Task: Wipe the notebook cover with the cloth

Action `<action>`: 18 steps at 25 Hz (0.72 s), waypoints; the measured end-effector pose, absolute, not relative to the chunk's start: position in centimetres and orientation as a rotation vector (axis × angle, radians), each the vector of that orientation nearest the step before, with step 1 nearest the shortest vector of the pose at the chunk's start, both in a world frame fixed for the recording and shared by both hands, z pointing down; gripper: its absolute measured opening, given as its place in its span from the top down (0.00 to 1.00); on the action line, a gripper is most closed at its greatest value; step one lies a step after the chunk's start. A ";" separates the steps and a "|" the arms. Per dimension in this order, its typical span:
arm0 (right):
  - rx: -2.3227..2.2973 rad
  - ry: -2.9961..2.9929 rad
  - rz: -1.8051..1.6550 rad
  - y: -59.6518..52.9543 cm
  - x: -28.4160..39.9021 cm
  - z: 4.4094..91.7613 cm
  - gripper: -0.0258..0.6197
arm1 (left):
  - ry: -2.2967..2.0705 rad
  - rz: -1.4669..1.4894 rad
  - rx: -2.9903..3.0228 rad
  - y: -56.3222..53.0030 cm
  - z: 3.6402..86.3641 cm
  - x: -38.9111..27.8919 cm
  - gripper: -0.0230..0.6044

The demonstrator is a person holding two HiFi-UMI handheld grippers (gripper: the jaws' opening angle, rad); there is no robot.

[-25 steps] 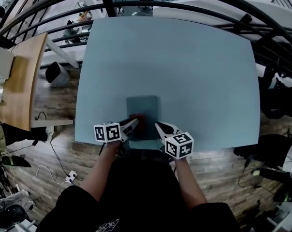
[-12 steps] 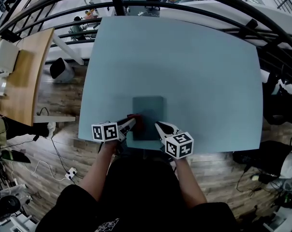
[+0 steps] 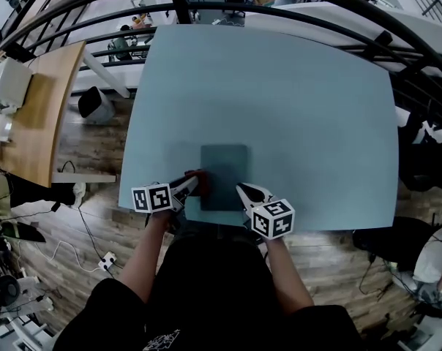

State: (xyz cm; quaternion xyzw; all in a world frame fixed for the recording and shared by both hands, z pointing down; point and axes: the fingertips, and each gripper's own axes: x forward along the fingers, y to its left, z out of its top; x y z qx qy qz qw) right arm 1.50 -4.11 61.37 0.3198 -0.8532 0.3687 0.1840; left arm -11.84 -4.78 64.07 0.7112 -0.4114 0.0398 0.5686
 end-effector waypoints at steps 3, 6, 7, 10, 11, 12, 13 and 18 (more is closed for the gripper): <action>0.903 -2.412 1.036 -4.0 2.1 61.2 0.95 | -0.979 0.082 1.676 -4.8 63.5 -11.8 0.80; 0.912 -2.417 1.031 -3.8 2.5 60.8 0.95 | -0.979 0.065 1.690 -4.6 62.6 -11.5 0.80; 0.915 -2.418 1.030 -3.7 2.6 60.7 0.95 | -0.974 0.058 1.694 -4.5 62.4 -11.3 0.80; 0.929 -2.420 1.030 -3.3 3.2 60.5 0.95 | -0.940 0.041 1.703 -4.0 61.9 -9.9 0.80; 0.935 -2.420 1.032 -3.1 3.5 60.5 0.95 | -0.925 0.039 1.707 -3.8 61.9 -9.2 0.80; 0.941 -2.418 1.034 -2.9 3.8 60.5 0.95 | -0.911 0.040 1.710 -3.6 61.9 -8.6 0.80; 0.948 -2.415 1.038 -2.7 4.2 60.6 0.95 | -0.897 0.042 1.712 -3.3 62.0 -7.9 0.80; 0.995 -2.392 1.058 -1.5 6.7 60.8 0.95 | -0.838 0.063 1.721 -2.2 62.4 -4.2 0.80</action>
